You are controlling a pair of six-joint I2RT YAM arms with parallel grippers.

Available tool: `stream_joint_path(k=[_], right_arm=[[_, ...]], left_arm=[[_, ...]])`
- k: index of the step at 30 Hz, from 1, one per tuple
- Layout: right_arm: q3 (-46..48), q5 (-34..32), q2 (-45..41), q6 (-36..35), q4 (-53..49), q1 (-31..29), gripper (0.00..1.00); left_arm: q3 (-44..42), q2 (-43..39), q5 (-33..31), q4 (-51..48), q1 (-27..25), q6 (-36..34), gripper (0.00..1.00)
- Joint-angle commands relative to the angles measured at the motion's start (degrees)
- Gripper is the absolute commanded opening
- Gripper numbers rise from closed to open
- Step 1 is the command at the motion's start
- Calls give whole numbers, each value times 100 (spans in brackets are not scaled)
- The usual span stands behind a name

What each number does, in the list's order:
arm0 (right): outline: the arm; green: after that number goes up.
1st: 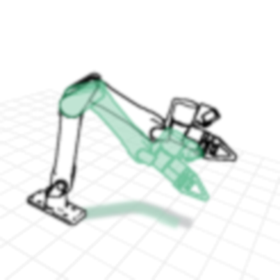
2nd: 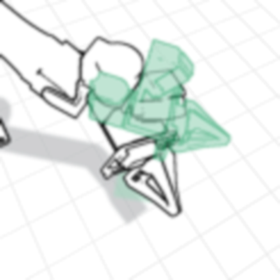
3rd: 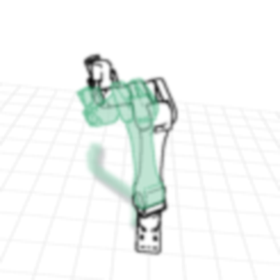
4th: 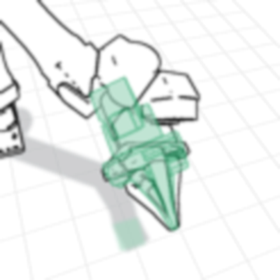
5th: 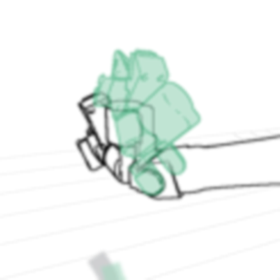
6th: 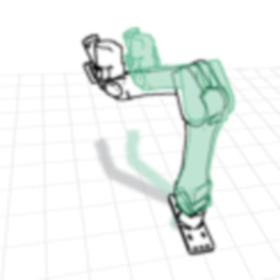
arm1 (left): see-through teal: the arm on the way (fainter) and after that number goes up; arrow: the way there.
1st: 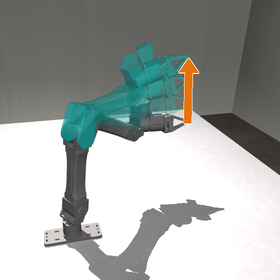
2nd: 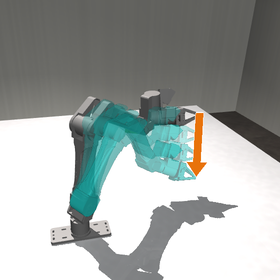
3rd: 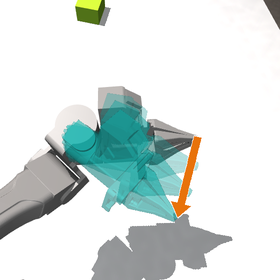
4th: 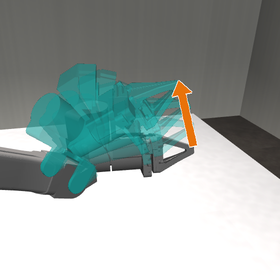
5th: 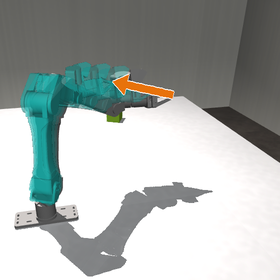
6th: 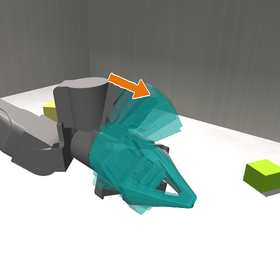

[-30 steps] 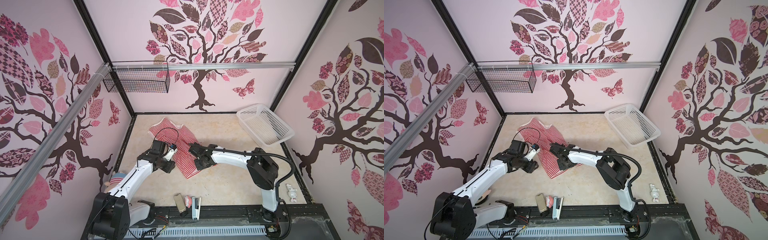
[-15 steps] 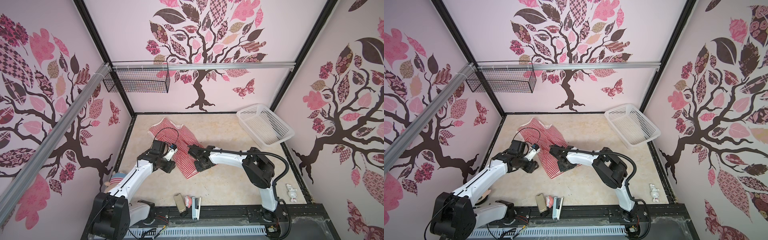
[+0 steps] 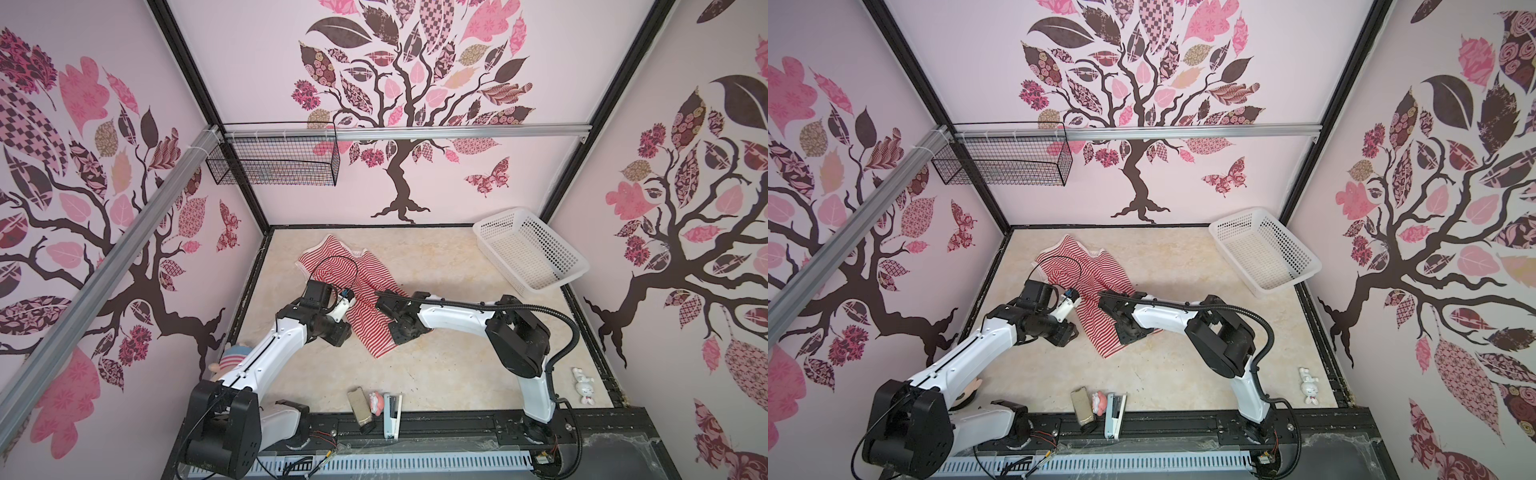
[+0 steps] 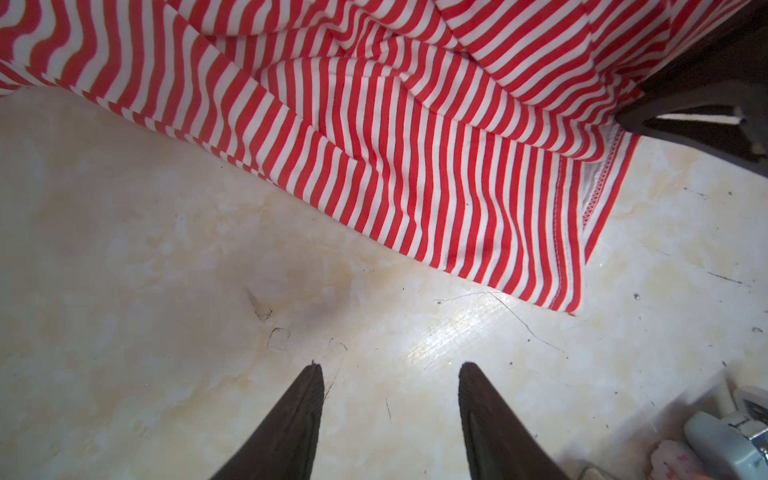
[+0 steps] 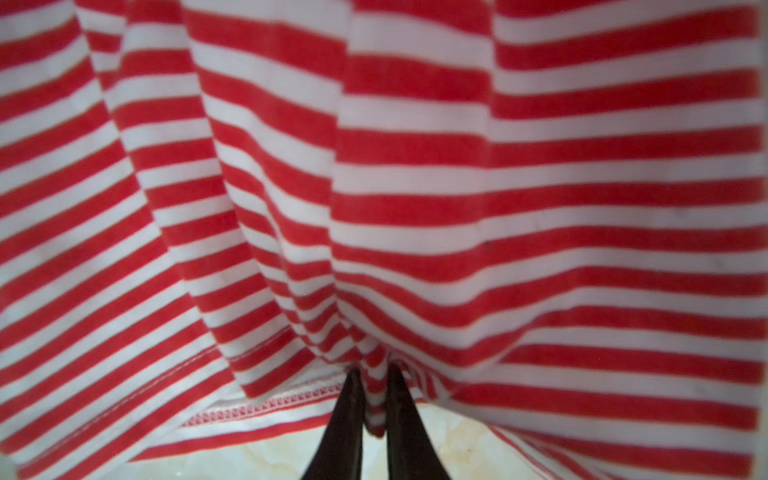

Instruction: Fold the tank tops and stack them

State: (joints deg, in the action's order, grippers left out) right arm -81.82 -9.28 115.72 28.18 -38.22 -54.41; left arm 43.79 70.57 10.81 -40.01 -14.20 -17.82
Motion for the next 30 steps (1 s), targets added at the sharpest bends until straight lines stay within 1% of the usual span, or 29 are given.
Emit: stream_joint_path(k=[1,3,4,5,7,8,15,17,20,21,22,24,25,29,30], right_arm=[[-251,40,-440,6,-240,-43,20],[-289,41,-535,3,-282,-43,20],[-312,53,-568,-5,-296,-43,18],[-332,54,-585,-23,-305,-43,14],[-355,66,-586,-48,-307,-43,3],[-357,70,-564,-55,-315,-43,0],[-463,127,-676,-99,-412,-43,0],[-588,134,-777,-151,-486,-43,0],[-818,166,-987,-216,-596,-36,0],[-875,191,-1095,-217,-598,-14,0],[-918,235,-1158,-210,-595,20,0],[-970,400,-1307,-115,-582,139,0],[-968,437,-1377,-34,-556,196,0],[-822,685,-1597,183,-381,433,0],[-744,833,-1658,242,-310,546,0]], left_arm=[[-55,35,88,56,-22,-1,56],[-52,36,88,60,-28,-1,56],[-53,36,88,62,-27,8,56],[-47,36,93,71,-23,20,56],[-49,32,97,65,-28,19,56],[-54,34,93,68,-22,19,56],[-98,48,151,116,-23,-26,57],[-42,88,304,16,-29,-113,57],[-45,39,731,-90,-68,-305,58],[-23,51,727,-131,-160,-349,59],[1,90,493,-142,-318,-345,59],[75,225,-223,-157,-817,-345,59],[73,247,-352,-134,-1005,-356,59],[-64,67,-343,179,-1488,-357,59],[-103,37,-361,264,-1604,-361,59]])
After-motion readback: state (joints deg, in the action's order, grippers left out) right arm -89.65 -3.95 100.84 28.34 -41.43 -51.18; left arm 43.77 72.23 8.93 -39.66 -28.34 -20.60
